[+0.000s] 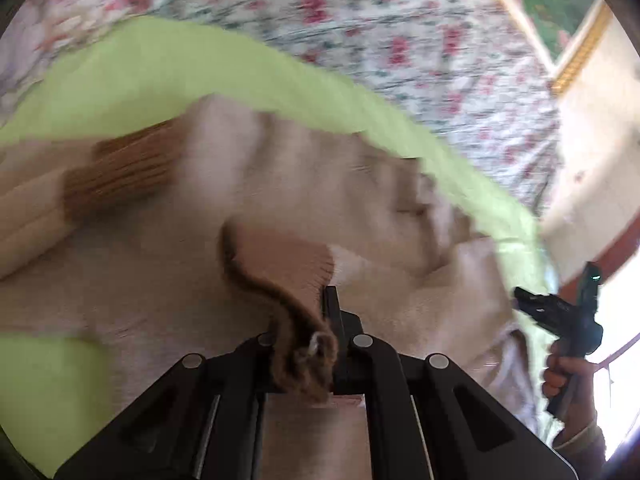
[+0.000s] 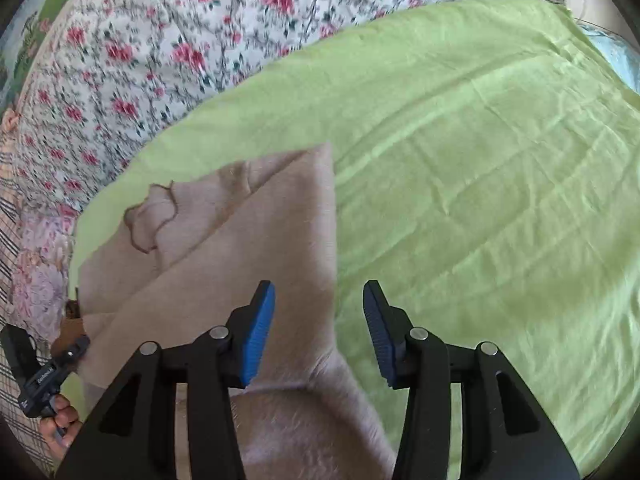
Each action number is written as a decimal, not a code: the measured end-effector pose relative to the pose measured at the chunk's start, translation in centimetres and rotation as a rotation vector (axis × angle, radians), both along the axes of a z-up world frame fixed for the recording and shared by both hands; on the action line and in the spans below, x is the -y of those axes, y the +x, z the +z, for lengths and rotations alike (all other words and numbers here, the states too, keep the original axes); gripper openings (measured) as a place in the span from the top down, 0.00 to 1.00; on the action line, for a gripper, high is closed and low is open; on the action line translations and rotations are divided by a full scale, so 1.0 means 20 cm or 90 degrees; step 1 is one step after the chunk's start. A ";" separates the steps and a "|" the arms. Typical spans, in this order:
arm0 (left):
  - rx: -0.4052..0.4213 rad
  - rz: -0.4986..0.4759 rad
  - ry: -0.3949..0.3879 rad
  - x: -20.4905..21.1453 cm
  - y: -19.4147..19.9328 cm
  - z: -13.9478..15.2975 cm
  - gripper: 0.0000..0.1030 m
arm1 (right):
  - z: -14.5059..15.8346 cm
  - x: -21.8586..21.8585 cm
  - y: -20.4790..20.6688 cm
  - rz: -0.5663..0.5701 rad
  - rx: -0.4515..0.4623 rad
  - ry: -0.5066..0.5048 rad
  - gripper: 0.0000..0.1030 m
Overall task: Fold small clothes
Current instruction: 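Fold the held sleeve across the sweater body with the right gripper while the left gripper grasps the other cuff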
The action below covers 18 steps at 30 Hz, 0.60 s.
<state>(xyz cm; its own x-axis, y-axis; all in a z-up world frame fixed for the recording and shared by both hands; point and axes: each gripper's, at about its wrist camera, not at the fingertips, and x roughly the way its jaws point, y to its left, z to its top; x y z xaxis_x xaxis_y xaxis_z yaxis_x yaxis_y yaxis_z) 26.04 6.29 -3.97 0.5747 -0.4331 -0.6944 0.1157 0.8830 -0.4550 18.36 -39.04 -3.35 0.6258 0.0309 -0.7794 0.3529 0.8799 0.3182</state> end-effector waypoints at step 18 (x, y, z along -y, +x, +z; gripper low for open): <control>-0.002 0.015 0.019 0.03 -0.06 -0.06 0.90 | 0.08 -0.02 -0.08 -0.026 0.023 -0.069 0.92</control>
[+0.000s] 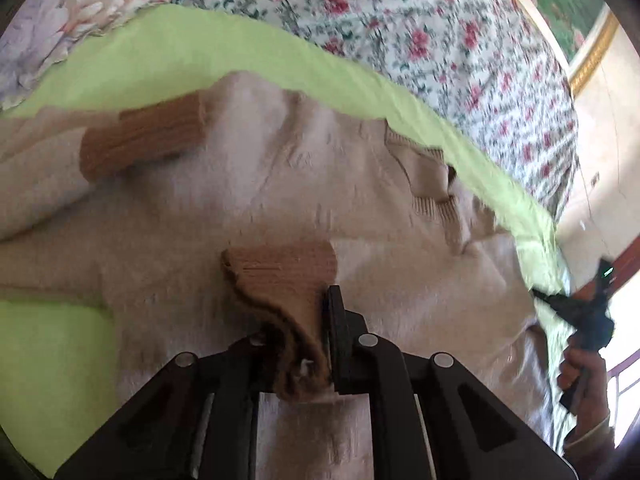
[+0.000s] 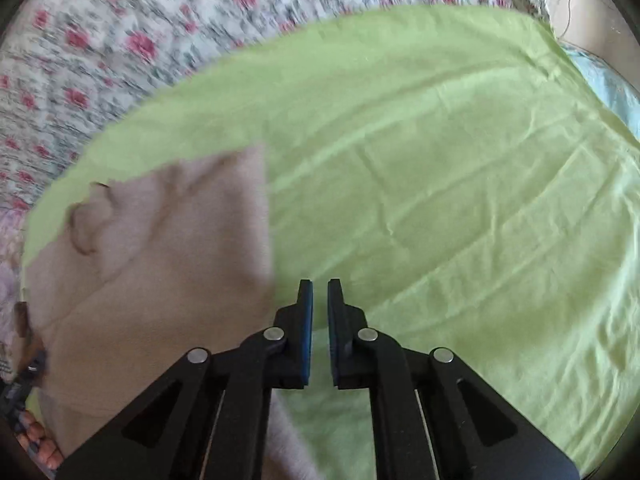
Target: Fold small clothes
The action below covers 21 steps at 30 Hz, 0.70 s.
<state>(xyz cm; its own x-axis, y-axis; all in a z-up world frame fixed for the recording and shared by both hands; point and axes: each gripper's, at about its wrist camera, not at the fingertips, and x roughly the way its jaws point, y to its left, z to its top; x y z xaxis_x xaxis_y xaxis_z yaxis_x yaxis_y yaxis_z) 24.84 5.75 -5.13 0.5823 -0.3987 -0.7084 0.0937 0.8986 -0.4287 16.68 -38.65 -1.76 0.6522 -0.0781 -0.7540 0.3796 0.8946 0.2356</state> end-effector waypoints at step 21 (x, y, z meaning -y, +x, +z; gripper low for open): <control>0.083 0.083 0.224 -0.26 -0.19 0.29 0.35 | -0.04 -0.50 -0.19 0.159 0.003 0.114 0.43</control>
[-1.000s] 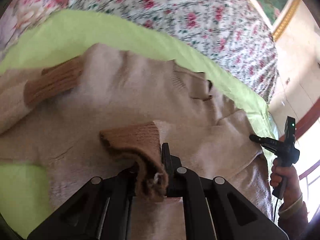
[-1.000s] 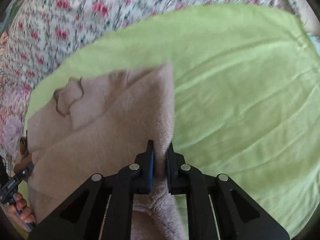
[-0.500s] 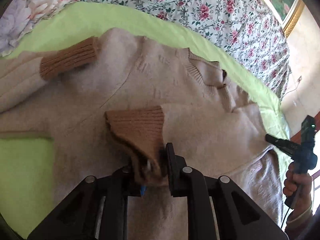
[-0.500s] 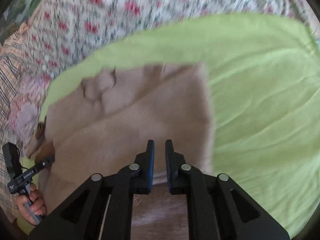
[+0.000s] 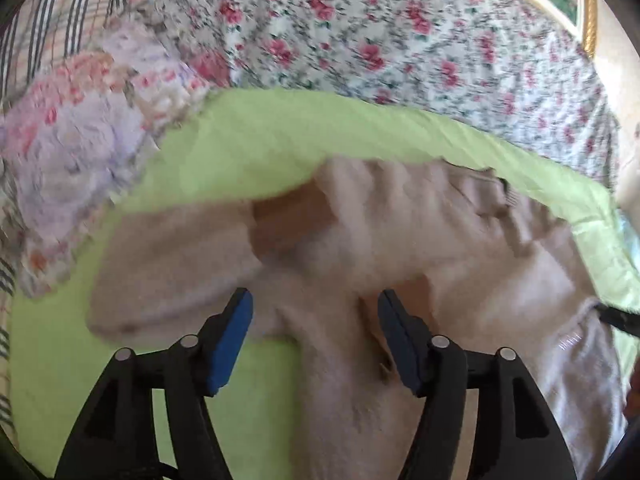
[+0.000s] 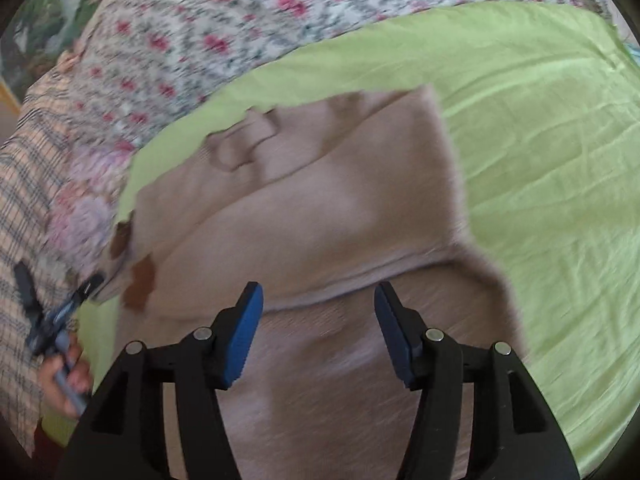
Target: Fold small clothes
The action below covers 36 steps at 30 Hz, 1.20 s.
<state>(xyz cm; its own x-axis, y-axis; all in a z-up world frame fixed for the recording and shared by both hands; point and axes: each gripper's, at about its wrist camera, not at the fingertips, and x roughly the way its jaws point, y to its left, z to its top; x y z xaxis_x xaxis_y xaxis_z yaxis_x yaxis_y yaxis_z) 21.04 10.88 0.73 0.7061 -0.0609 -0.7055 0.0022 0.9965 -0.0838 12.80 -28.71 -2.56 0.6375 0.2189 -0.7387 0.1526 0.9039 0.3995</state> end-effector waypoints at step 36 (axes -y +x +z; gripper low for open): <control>-0.004 -0.282 -0.169 1.16 0.15 -0.02 0.93 | 0.08 0.21 -0.22 -0.084 0.050 0.074 0.43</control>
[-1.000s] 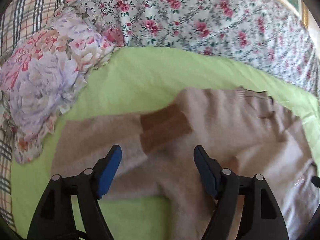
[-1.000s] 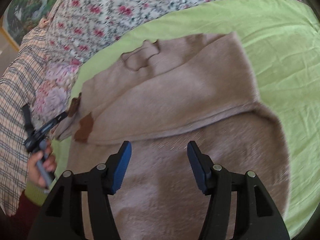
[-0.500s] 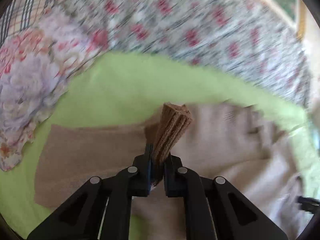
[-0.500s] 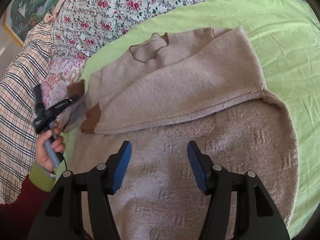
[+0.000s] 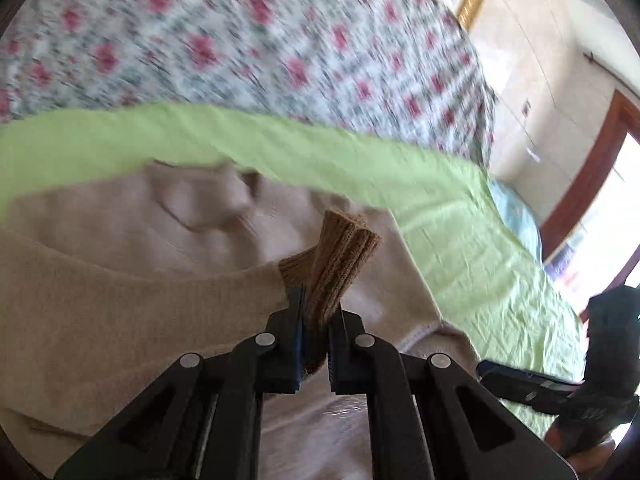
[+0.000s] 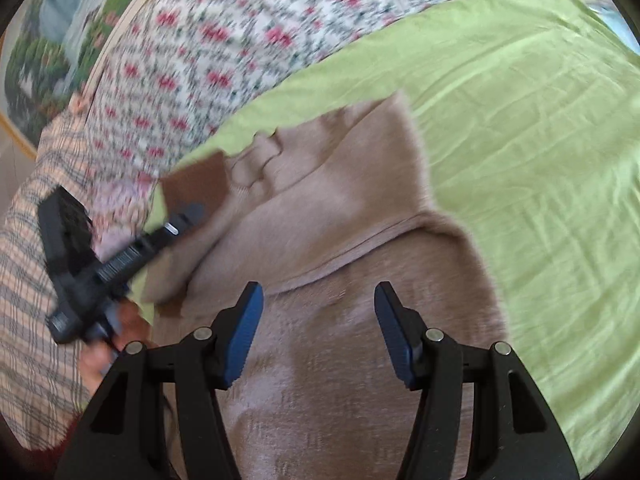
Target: Fold small clothes
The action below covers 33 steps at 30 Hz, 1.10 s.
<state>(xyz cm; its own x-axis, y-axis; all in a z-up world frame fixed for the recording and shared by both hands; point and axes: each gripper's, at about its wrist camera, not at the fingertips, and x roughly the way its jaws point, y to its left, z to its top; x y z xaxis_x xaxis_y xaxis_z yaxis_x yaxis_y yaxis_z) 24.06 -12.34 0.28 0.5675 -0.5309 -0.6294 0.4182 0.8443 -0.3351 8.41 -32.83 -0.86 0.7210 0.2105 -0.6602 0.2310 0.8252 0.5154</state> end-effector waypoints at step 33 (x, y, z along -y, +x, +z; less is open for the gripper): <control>-0.115 0.384 0.070 -1.22 -0.11 -0.34 0.51 | 0.14 -0.10 0.43 0.057 0.074 -0.016 0.94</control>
